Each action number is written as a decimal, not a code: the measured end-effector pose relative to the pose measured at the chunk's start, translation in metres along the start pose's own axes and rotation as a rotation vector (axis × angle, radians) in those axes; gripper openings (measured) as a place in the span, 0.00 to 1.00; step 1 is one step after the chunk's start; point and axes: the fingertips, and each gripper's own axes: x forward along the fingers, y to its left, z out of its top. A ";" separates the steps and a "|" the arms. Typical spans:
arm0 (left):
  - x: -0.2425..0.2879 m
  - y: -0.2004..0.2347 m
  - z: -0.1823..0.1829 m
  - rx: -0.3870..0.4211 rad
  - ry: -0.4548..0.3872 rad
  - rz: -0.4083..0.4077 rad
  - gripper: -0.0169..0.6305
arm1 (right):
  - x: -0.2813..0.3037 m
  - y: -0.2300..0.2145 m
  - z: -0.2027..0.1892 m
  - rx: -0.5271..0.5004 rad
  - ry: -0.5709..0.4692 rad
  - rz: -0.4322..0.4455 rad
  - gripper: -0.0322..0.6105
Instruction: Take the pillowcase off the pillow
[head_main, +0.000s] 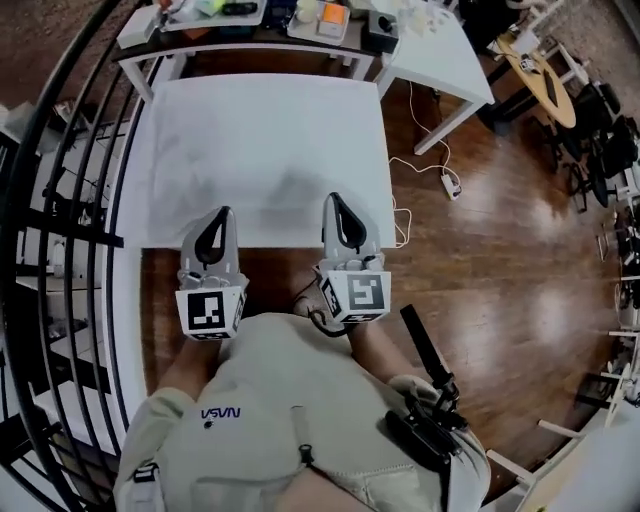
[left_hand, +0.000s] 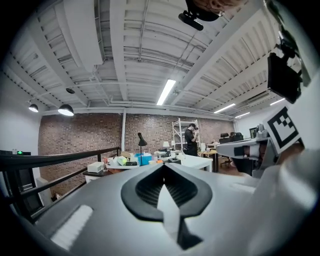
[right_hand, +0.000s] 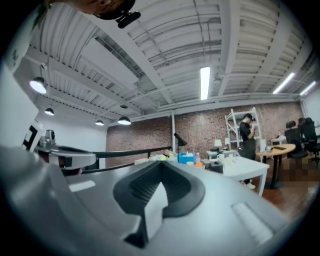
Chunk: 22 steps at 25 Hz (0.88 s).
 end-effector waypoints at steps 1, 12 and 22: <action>0.001 0.015 0.001 0.000 -0.004 -0.001 0.03 | 0.009 0.011 0.004 -0.007 -0.007 -0.001 0.05; -0.003 0.141 -0.004 -0.046 -0.058 0.018 0.03 | 0.091 0.106 0.016 -0.087 -0.020 0.004 0.05; -0.018 0.212 -0.016 -0.097 -0.050 0.073 0.03 | 0.135 0.170 0.025 -0.129 -0.006 0.046 0.05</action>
